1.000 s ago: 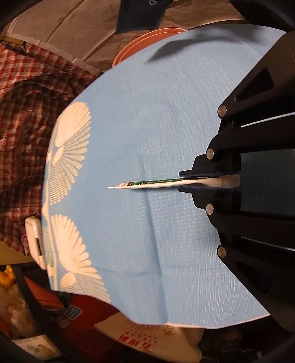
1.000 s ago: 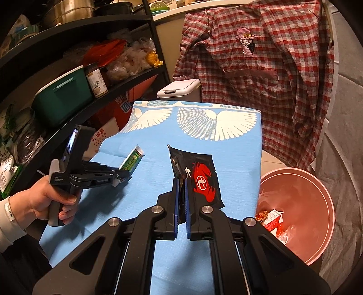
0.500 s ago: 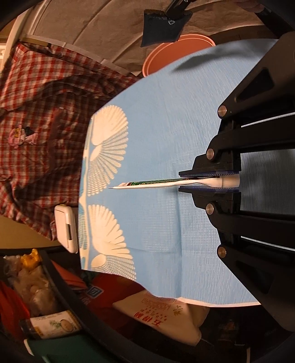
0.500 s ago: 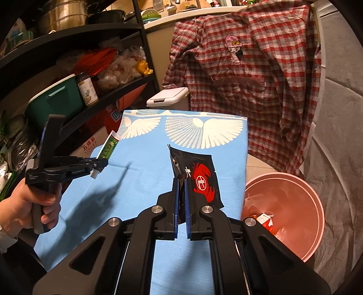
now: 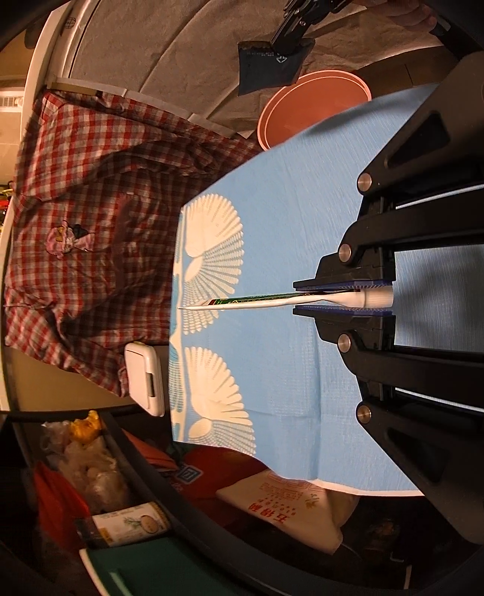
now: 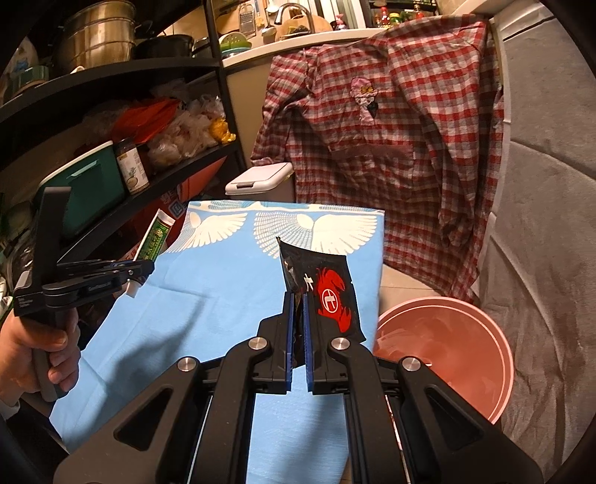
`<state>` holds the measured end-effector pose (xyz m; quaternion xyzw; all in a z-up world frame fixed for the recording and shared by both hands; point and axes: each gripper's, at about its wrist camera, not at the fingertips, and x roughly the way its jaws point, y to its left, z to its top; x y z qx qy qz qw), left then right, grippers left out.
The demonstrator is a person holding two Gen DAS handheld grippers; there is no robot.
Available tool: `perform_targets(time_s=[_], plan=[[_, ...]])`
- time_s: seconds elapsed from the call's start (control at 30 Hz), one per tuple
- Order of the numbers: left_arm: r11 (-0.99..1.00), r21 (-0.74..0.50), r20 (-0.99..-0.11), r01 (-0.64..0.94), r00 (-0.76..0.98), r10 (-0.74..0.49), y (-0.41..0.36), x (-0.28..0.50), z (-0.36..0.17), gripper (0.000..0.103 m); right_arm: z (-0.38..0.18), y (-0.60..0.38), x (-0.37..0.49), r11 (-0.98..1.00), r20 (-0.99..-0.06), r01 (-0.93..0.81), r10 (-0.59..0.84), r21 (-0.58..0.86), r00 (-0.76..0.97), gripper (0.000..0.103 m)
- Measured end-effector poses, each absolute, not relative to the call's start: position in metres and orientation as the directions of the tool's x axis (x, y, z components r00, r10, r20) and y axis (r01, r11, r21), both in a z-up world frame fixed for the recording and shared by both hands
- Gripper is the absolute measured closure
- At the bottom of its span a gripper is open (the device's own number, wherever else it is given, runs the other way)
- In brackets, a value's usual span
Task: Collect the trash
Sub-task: 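Lift and carry the toothpaste tube and sachet over the pink bin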
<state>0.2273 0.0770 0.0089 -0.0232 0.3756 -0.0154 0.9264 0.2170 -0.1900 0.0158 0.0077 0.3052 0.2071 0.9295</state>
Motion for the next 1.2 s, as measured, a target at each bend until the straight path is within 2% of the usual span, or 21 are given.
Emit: perform_targets(time_s=[0.5,1.2], plan=[[0.996,-0.055,-0.645,0.069,0.759,-0.088,0.03,0.227,0.034,0.096,0.024,-0.228,0.225,0.939,-0.539,-0.307,0.341,0.155,0.771,0.098],[0.988,-0.059,-0.634,0.144,0.759,-0.149,-0.041,0.244,0.035,0.096,0.026,-0.292,0.236,0.962,-0.532,-0.198,0.27,0.189,0.803,0.098]])
